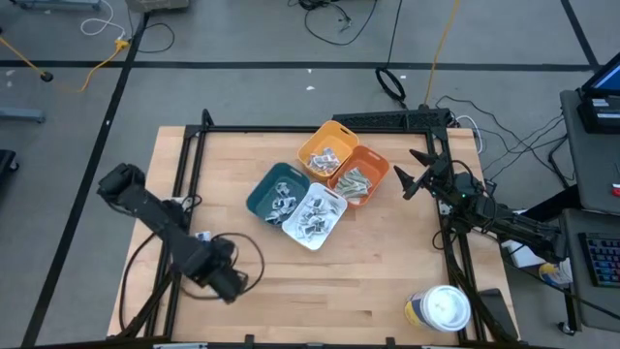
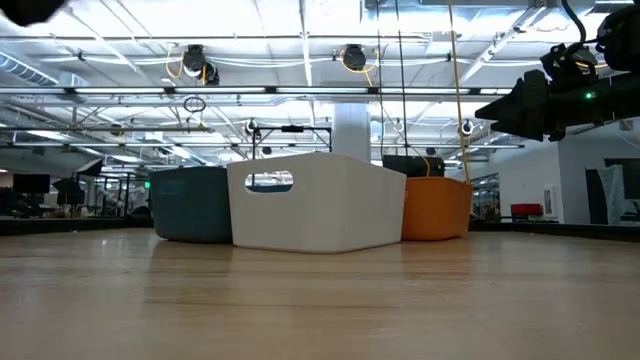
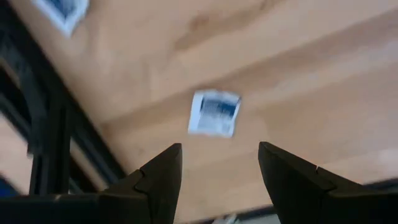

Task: Pick & Place First Aid Supplies
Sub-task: Put the blue alcohol pad into the blue bin

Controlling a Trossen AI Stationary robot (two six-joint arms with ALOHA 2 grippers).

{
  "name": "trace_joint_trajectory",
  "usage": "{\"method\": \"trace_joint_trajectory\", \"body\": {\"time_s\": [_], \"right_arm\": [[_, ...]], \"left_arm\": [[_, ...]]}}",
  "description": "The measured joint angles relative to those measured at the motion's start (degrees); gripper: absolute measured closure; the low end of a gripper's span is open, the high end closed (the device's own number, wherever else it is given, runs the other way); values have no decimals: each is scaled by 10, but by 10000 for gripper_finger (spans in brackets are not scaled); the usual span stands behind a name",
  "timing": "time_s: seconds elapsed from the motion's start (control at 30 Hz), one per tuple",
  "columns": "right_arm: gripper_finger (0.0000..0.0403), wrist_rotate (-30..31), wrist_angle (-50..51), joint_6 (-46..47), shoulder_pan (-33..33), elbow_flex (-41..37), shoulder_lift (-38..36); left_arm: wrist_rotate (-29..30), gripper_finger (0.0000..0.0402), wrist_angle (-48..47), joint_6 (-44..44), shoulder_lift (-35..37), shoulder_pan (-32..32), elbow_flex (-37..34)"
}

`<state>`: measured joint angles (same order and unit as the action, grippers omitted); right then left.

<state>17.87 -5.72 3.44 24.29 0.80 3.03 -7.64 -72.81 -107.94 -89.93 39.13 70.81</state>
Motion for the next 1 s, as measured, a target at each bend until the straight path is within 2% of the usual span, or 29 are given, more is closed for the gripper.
{"method": "trace_joint_trajectory", "body": {"time_s": [0.33,0.5,0.9,1.0], "right_arm": [[25,0,0,0,0,0,0],[25,0,0,0,0,0,0],[25,0,0,0,0,0,0],[25,0,0,0,0,0,0]], "left_arm": [[-14,186,25,-28,-77,51,-2],[-29,186,90,-16,-107,63,-45],[-28,187,236,47,-109,57,-149],[-29,208,253,52,-109,57,-158]]}}
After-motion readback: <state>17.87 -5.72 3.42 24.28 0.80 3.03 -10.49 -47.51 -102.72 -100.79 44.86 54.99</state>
